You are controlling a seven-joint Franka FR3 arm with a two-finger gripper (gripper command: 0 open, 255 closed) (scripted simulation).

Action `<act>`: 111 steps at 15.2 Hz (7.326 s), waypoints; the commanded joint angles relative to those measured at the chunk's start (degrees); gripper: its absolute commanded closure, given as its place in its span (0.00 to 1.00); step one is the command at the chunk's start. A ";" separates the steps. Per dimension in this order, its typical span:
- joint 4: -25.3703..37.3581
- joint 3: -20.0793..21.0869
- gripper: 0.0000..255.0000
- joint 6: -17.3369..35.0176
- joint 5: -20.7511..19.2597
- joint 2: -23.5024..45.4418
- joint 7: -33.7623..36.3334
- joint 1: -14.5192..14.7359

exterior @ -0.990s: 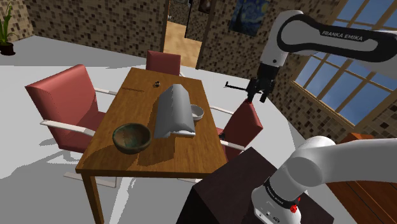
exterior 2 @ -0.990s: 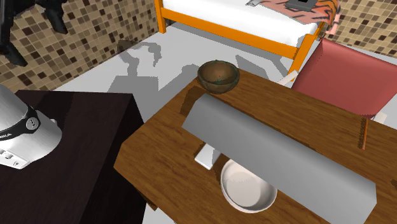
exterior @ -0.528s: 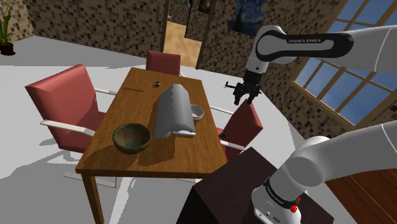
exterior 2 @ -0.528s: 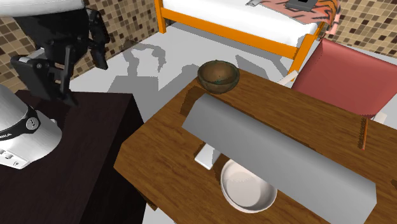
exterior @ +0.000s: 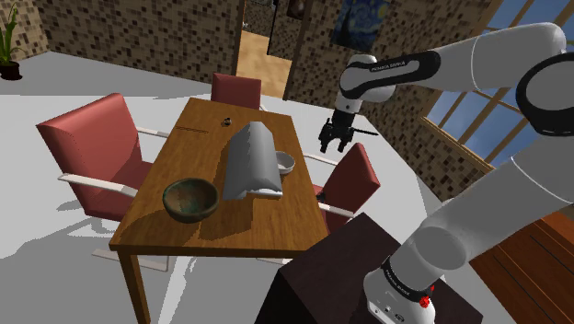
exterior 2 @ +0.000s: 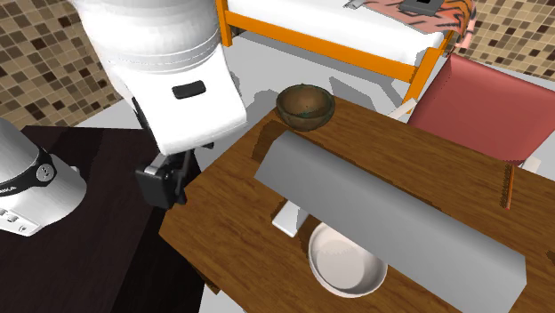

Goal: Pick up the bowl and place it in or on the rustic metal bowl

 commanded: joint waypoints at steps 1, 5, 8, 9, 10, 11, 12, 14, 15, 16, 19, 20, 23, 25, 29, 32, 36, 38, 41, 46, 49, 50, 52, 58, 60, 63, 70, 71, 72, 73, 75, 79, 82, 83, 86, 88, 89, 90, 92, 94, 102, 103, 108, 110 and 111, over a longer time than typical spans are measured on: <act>2.13 -0.50 0.00 1.94 0.88 4.19 -1.17 -0.03; 7.74 -1.18 0.00 5.18 3.25 13.44 -3.82 -0.42; 12.73 -1.29 0.00 6.79 5.19 20.39 -5.70 -1.04; 14.55 -1.24 0.00 7.17 5.84 22.70 -6.28 -1.32; 16.44 -1.17 0.00 7.47 6.46 25.02 -6.84 -1.63; 18.42 -1.07 0.00 7.70 7.07 27.33 -7.35 -1.96; 20.47 -0.94 0.00 7.86 7.65 29.65 -7.83 -2.31; 24.84 -0.62 0.00 7.94 8.72 34.30 -8.66 -3.10; 27.16 -0.44 0.00 7.88 9.21 36.64 -9.01 -3.51; 29.58 -0.24 0.00 7.73 9.65 39.00 -9.31 -3.95; 37.51 0.41 0.00 6.83 10.77 46.21 -9.95 -5.31; 40.41 0.63 0.00 6.36 11.07 48.68 -10.07 -5.78; 50.15 1.29 0.00 4.35 11.74 56.48 -10.14 -7.26; 57.83 1.73 0.00 2.37 12.02 62.18 -9.93 -8.31; 57.34 1.94 0.00 4.00 12.23 63.30 -10.06 -8.27; 56.74 2.12 0.00 5.62 12.45 64.33 -10.20 -8.19; 56.47 2.22 0.00 6.45 12.56 64.90 -10.27 -8.15; 56.47 2.22 0.00 6.45 12.56 64.90 -10.27 -8.15; 56.47 2.22 0.00 6.45 12.56 64.89 -10.27 -8.15; 56.47 2.22 1.00 6.45 12.56 64.89 -10.27 -8.15; 56.47 2.22 1.00 6.45 12.56 64.89 -10.26 -8.15; 56.46 2.22 1.00 6.45 12.56 64.89 -10.27 -8.15; 56.26 2.16 1.00 6.09 12.50 64.32 -10.22 -8.11; 55.39 1.80 1.00 3.74 12.08 61.09 -9.89 -7.88; 55.23 1.69 1.00 2.90 11.93 60.08 -9.76 -7.81; 55.11 1.52 1.00 1.58 11.71 58.63 -9.57 -7.72; 55.39 1.18 1.00 -1.74 11.18 55.55 -9.08 -7.57; 55.50 1.13 1.00 -2.24 11.10 55.15 -9.01 -7.55; 55.62 1.09 1.00 -2.75 11.03 54.76 -8.93 -7.54; 55.76 1.05 1.00 -3.27 10.96 54.37 -8.86 -7.53; 56.09 0.97 1.00 -4.32 10.81 53.64 -8.71 -7.51; 56.95 0.82 1.00 -6.50 10.53 52.28 -8.40 -7.49; 57.78 0.72 1.00 -8.21 10.34 51.37 -8.16 -7.50; 58.05 0.69 1.00 -8.78 10.27 51.07 -8.08 -7.51; 54.14 0.99 1.00 -7.27 10.17 48.46 -6.33 -5.50; 50.61 1.37 1.00 -5.71 10.10 46.26 -4.50 -3.54; 49.02 1.58 1.00 -5.00 10.07 45.26 -3.56 -2.59; 47.55 1.81 1.00 -4.33 10.04 44.32 -2.60 -1.65; 44.90 2.31 1.00 -3.11 10.00 42.62 -0.61 0.20; 42.63 2.85 1.00 -2.02 9.97 41.14 1.43 2.02; 36.84 5.43 1.00 1.21 9.97 37.23 10.11 8.99; 36.46 5.78 1.00 1.50 9.98 36.96 11.24 9.84; 35.64 7.57 1.00 2.62 10.02 36.30 16.96 14.05; 35.81 8.29 1.00 2.92 10.01 36.37 19.28 15.71; 36.01 8.64 1.00 3.03 10.00 36.47 20.45 16.54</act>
